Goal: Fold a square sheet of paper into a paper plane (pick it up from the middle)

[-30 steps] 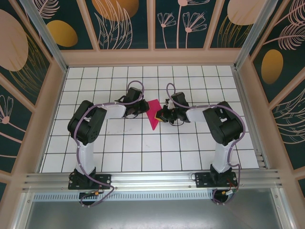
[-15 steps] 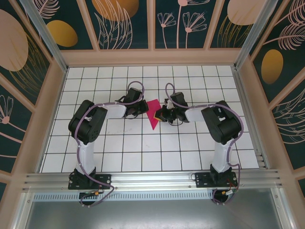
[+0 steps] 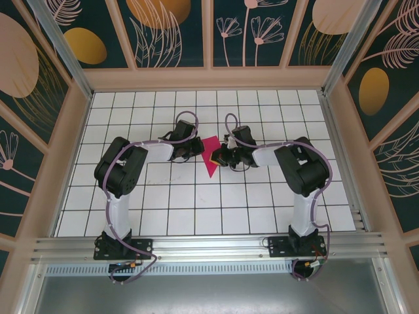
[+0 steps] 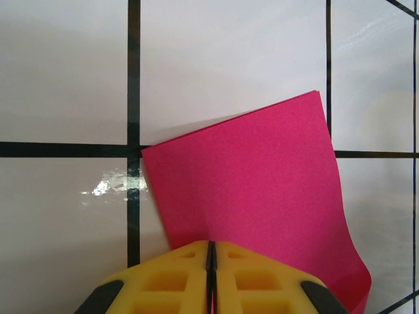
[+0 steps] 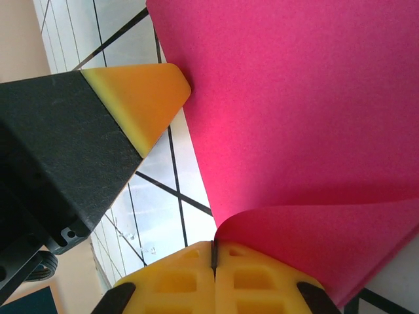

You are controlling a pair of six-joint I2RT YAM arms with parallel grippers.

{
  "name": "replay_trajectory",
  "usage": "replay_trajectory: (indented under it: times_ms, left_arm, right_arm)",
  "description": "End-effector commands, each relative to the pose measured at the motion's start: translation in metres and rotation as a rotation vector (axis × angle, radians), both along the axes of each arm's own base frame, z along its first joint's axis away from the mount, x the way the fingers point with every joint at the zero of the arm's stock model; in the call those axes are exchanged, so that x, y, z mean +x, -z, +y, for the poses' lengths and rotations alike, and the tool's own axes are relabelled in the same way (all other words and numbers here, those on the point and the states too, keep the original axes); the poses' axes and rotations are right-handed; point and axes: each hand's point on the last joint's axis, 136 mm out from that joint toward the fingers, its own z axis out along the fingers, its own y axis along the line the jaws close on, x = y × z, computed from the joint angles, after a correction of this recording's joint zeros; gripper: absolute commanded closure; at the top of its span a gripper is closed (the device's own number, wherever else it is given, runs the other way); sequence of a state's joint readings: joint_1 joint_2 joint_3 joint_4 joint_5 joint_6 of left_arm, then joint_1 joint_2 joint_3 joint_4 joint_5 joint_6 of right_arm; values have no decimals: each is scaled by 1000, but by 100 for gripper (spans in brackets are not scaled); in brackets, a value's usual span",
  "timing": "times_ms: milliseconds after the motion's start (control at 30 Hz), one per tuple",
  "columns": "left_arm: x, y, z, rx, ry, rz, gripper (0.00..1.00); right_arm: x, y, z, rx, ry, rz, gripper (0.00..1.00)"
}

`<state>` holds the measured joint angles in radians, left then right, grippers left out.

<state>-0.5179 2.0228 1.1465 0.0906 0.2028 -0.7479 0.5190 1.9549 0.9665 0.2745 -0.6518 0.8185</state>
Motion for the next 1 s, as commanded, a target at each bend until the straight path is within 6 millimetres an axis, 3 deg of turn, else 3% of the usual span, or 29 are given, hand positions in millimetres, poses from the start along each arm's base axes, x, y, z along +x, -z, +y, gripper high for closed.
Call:
replay_trajectory:
  times_ms: [0,967]
  left_arm:
    - [-13,25,2,37,30,73,88]
    - [-14,23,2,30,34,70,87]
  right_arm:
    - [7,0,6,1,-8,-30,100]
    - [7,16,4,-39,-9,-9,100]
